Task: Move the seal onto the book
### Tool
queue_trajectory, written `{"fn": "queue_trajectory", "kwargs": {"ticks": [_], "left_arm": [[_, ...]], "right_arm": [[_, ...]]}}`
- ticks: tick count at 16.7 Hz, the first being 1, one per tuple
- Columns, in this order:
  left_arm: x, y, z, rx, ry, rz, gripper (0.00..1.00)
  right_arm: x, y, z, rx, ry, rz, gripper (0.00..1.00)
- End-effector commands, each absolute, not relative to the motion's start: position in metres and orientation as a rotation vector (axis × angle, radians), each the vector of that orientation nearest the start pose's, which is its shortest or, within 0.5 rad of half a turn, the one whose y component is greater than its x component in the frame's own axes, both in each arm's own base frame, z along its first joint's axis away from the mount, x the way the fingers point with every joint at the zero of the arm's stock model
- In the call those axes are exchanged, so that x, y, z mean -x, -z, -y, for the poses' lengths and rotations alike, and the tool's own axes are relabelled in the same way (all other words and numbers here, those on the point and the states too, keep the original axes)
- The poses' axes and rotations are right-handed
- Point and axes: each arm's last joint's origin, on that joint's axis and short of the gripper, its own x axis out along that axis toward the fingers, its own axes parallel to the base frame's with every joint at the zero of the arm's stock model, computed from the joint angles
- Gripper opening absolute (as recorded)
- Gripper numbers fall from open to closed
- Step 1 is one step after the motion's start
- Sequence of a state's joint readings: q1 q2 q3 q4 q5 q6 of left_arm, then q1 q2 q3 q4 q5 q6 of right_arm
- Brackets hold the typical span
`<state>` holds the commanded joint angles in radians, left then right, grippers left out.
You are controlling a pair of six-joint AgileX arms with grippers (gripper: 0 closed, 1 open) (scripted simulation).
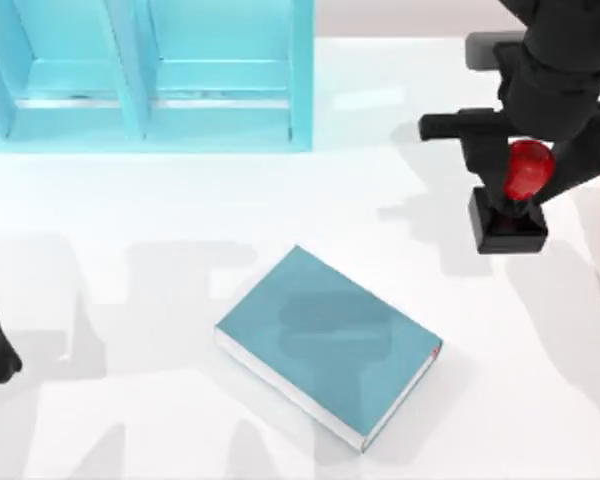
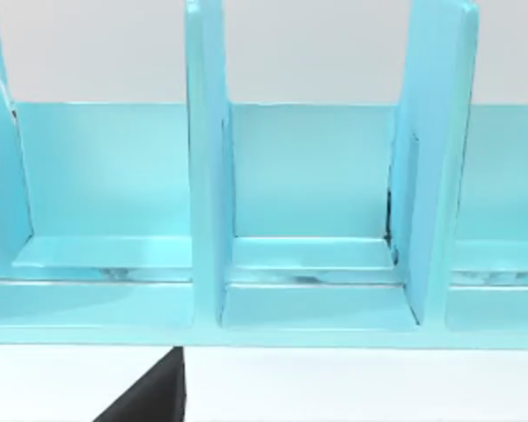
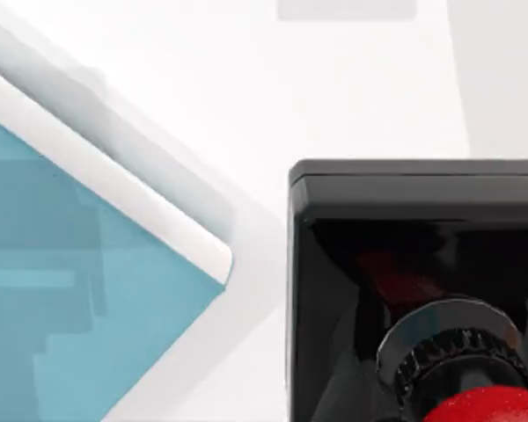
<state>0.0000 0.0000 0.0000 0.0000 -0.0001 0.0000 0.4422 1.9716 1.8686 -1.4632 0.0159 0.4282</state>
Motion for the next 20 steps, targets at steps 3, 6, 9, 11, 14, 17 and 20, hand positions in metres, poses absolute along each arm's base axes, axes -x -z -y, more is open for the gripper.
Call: {"fn": "queue_trajectory", "kwargs": {"ticks": [3, 6, 9, 11, 14, 17, 20], "left_arm": [[-0.106, -0.160, 0.001, 0.000, 0.000, 0.000, 1.00], [-0.106, -0.160, 0.001, 0.000, 0.000, 0.000, 1.00], [-0.106, -0.160, 0.001, 0.000, 0.000, 0.000, 1.00], [-0.106, -0.160, 0.001, 0.000, 0.000, 0.000, 1.00], [-0.106, -0.160, 0.001, 0.000, 0.000, 0.000, 1.00], [-0.106, -0.160, 0.001, 0.000, 0.000, 0.000, 1.00], [-0.106, -0.160, 0.001, 0.000, 0.000, 0.000, 1.00]], "right_arm": [[-0.322, -0.258, -0.234, 0.029, -0.016, -1.561, 0.00], [-0.305, -0.240, -0.280, 0.012, -0.010, -1.562, 0.00], [-0.296, -0.227, -0.303, -0.005, 0.005, -1.565, 0.00], [-0.295, -0.223, -0.308, -0.010, 0.012, -1.567, 0.00], [-0.295, -0.222, -0.308, -0.011, 0.013, -1.568, 0.00], [-0.295, -0.224, -0.307, -0.014, 0.016, -1.569, 0.00], [-0.295, -0.227, -0.308, -0.011, 0.013, -1.568, 0.00]]}}
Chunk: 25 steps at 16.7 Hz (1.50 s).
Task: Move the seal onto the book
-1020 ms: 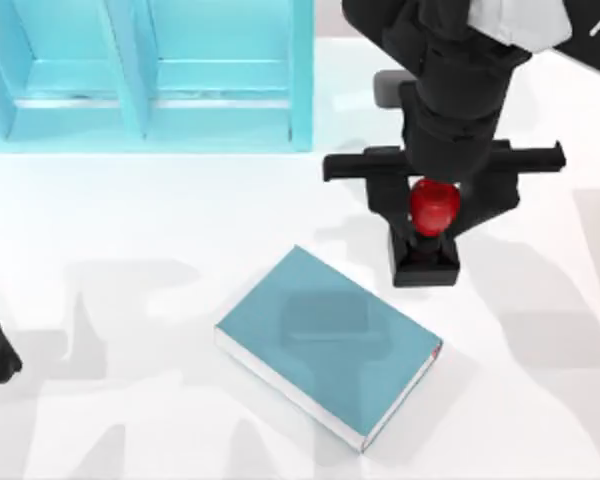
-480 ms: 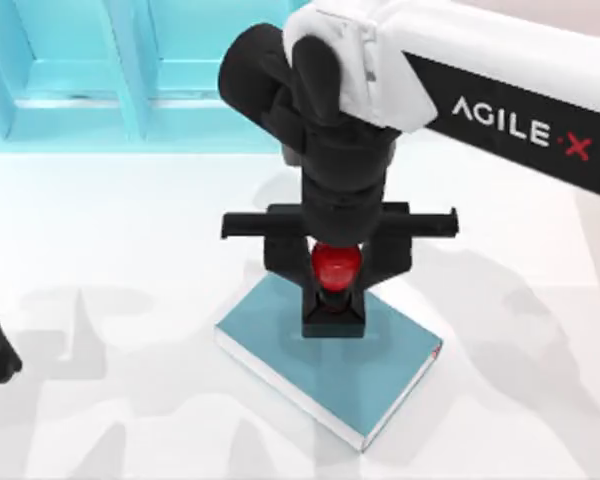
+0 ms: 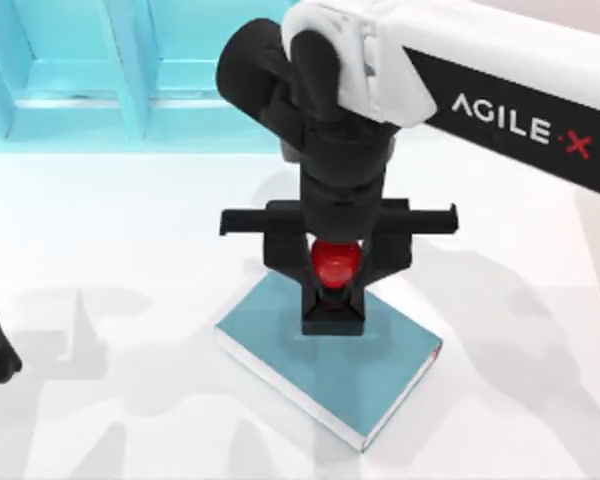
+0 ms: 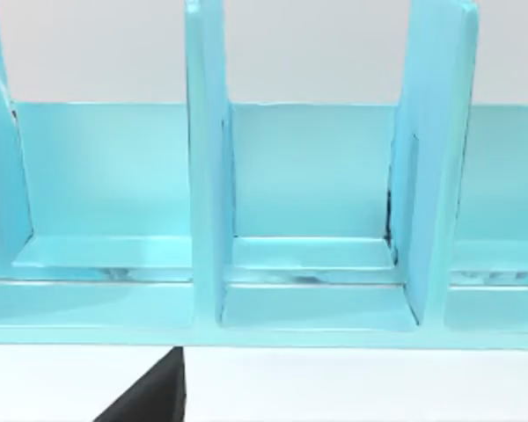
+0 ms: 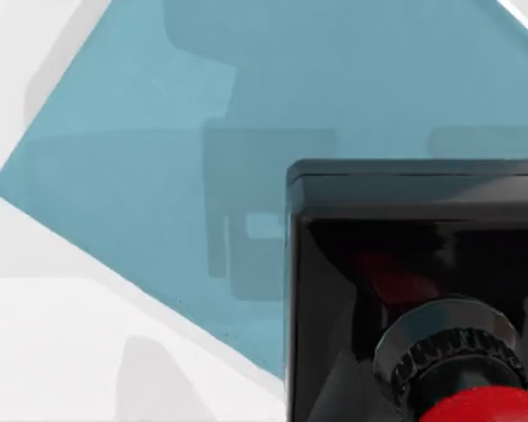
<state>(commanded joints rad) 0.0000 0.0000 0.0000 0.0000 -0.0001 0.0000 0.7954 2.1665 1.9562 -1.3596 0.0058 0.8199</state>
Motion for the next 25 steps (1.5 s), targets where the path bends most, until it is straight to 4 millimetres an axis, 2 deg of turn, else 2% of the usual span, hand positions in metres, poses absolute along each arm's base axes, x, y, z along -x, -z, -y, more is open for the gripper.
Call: {"fn": "queue_trajectory", "kwargs": {"ticks": [3, 16, 25], "left_arm": [[-0.1057, -0.1600, 0.0012, 0.000, 0.000, 0.000, 1.00], [-0.1057, -0.1600, 0.0012, 0.000, 0.000, 0.000, 1.00], [-0.1057, -0.1600, 0.0012, 0.000, 0.000, 0.000, 1.00]], "right_arm": [[-0.2947, -0.2273, -0.3081, -0.011, 0.013, -1.568, 0.00], [-0.2947, -0.2273, -0.3081, -0.011, 0.013, -1.568, 0.98], [-0.2952, -0.2272, -0.3076, -0.012, 0.015, -1.568, 1.00]]}}
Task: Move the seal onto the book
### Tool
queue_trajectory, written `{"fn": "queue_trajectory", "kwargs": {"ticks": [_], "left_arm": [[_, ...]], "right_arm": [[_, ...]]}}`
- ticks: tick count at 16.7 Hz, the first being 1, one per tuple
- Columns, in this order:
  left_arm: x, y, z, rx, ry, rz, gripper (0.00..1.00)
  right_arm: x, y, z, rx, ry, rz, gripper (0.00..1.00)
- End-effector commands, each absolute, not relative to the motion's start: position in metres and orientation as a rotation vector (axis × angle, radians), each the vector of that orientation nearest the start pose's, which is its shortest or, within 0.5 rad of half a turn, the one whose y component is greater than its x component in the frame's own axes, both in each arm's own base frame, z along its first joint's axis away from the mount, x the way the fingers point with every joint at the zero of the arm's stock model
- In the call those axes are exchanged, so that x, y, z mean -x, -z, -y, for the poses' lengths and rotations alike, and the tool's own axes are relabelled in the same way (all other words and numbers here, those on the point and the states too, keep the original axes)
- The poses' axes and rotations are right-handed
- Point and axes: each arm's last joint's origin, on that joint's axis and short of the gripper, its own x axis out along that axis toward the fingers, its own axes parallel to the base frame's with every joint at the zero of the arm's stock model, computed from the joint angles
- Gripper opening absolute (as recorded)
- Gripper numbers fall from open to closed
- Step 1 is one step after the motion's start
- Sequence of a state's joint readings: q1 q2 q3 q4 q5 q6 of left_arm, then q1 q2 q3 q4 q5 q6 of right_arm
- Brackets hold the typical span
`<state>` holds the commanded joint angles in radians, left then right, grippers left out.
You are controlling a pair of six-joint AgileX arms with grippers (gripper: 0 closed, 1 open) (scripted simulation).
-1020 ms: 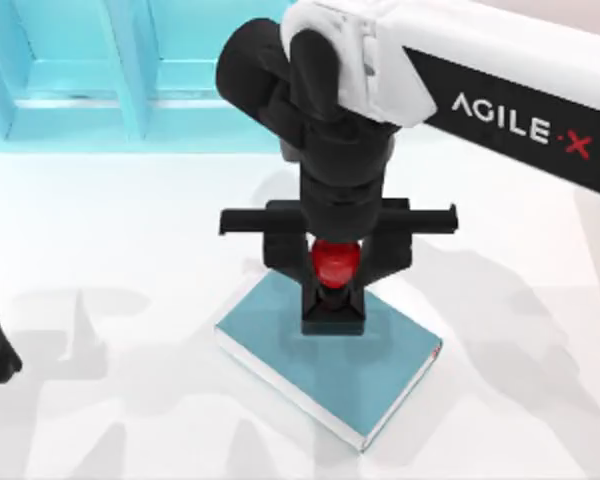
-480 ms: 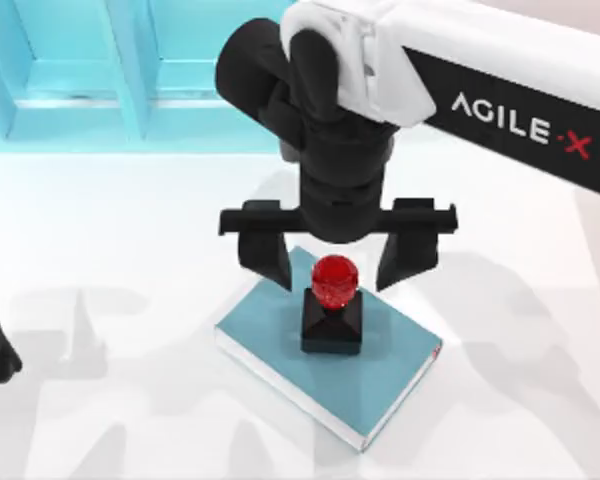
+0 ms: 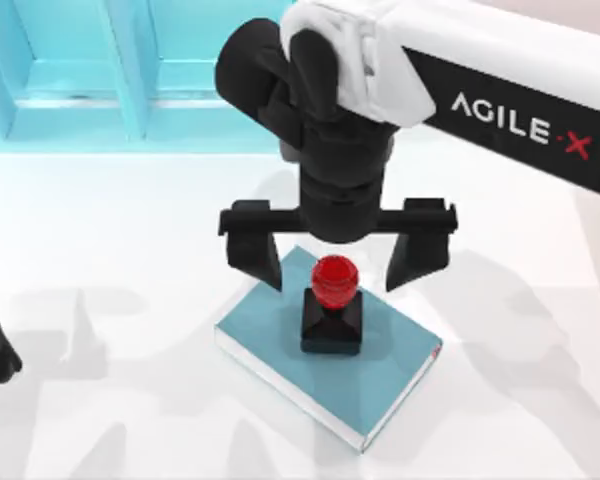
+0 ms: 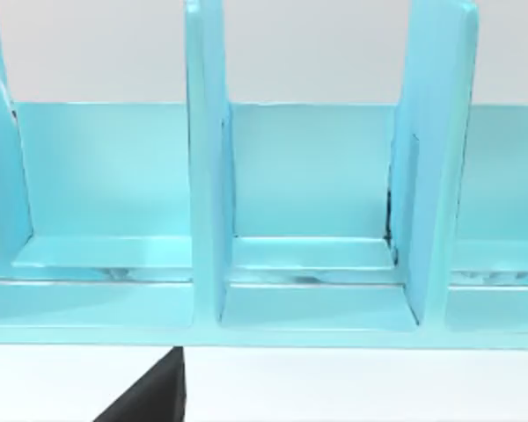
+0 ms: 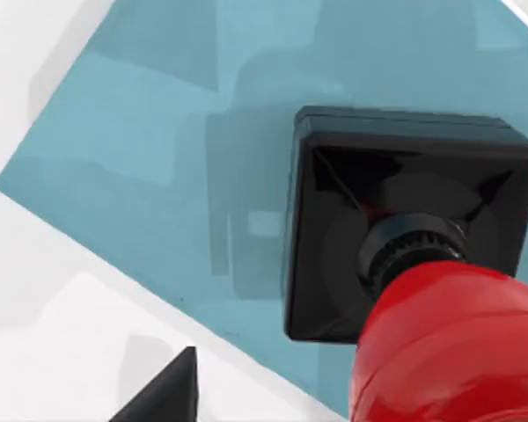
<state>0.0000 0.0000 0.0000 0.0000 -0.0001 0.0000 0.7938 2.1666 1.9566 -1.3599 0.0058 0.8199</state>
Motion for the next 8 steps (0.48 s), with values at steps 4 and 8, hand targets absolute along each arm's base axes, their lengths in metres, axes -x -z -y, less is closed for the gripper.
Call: {"fn": "queue_trajectory", "kwargs": {"ticks": [4, 8], "left_arm": [[-0.106, -0.160, 0.001, 0.000, 0.000, 0.000, 1.00], [-0.106, -0.160, 0.001, 0.000, 0.000, 0.000, 1.00]], "right_arm": [[-0.296, -0.241, -0.309, -0.012, 0.017, -1.570, 1.00], [-0.295, -0.257, -0.308, -0.012, 0.015, -1.568, 1.00]]}}
